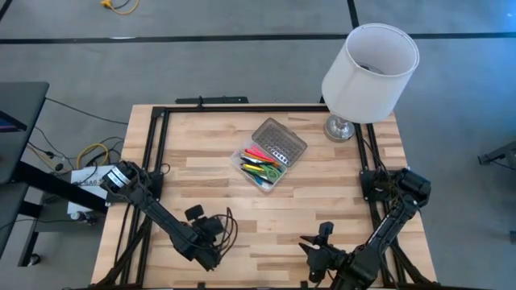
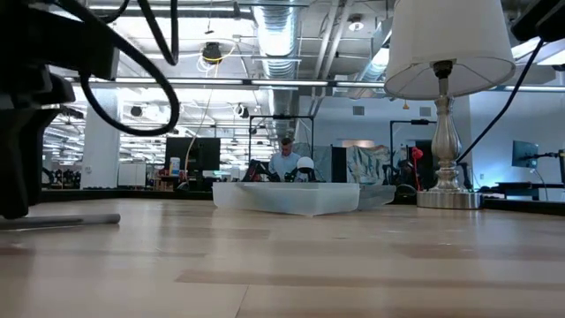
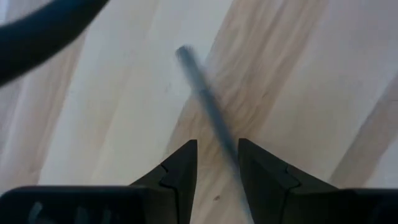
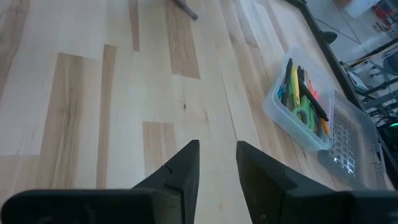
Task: Pick & place school supplies into a supply box
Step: Put the gray pen into the black supply box
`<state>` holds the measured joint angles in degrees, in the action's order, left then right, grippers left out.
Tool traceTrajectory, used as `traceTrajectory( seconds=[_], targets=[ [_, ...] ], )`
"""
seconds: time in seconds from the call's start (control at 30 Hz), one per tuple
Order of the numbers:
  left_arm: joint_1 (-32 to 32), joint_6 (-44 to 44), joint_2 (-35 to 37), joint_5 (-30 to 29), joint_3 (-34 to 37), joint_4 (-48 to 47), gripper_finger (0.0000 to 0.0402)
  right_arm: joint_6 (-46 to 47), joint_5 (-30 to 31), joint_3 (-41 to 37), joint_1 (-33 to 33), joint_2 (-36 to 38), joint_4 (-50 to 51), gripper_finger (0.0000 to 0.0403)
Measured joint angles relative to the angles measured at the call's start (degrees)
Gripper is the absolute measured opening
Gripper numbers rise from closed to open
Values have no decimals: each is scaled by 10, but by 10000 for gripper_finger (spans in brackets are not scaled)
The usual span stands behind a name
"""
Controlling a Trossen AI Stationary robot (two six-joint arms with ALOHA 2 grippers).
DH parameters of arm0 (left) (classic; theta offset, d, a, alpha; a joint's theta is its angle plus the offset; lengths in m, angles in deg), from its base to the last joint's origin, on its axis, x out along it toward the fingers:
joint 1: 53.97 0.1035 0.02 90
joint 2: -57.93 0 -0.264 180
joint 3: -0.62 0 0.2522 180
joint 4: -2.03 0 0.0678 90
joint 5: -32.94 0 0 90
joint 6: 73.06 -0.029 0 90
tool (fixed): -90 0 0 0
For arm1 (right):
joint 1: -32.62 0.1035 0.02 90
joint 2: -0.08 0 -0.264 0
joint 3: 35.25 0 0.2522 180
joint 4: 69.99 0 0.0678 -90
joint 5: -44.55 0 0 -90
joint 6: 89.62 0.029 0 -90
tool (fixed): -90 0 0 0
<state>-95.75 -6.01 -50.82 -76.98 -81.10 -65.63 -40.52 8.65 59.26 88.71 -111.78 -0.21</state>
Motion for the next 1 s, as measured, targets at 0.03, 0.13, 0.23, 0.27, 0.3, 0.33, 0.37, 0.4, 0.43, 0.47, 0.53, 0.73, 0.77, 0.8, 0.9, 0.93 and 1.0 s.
traceTrajectory(
  seconds=[0.03,0.13,0.23,0.27,0.3,0.33,0.37,0.4,0.43,0.47,0.53,0.73,0.77,0.8,0.9,0.93,1.0],
  targets=[
    [0,0,0,1,0,6,111,0,0,0,0,0,0,102],
    [0,0,0,5,0,14,111,0,0,0,0,0,0,102],
    [0,3,0,8,0,13,111,0,0,0,0,0,-1,102],
    [0,6,0,12,0,13,111,0,0,0,0,0,-2,102],
    [0,7,0,15,0,13,111,0,0,0,0,0,-2,102],
    [0,8,0,17,0,14,111,0,0,0,0,0,-3,102],
    [0,9,0,17,0,13,111,0,0,0,0,0,-4,102],
    [0,9,0,18,0,14,111,0,0,0,0,0,-4,102],
    [0,9,0,20,0,13,111,0,0,0,0,0,-4,102],
    [0,10,0,24,0,13,111,0,0,0,0,0,-4,102],
    [0,12,0,31,0,13,111,0,0,0,0,0,-7,102],
    [0,15,0,32,0,13,111,0,-2,0,1,0,-9,102],
    [0,15,0,32,0,13,111,0,-2,0,1,0,-10,102],
    [0,15,0,32,0,13,111,0,-2,0,1,0,-11,102],
    [-1,15,0,37,0,6,111,0,-2,0,1,0,-12,102],
    [-1,15,0,44,0,-2,111,0,-2,0,1,0,-12,102],
    [-3,7,0,59,0,-15,111,0,-2,0,1,0,-12,102]
  ],
)
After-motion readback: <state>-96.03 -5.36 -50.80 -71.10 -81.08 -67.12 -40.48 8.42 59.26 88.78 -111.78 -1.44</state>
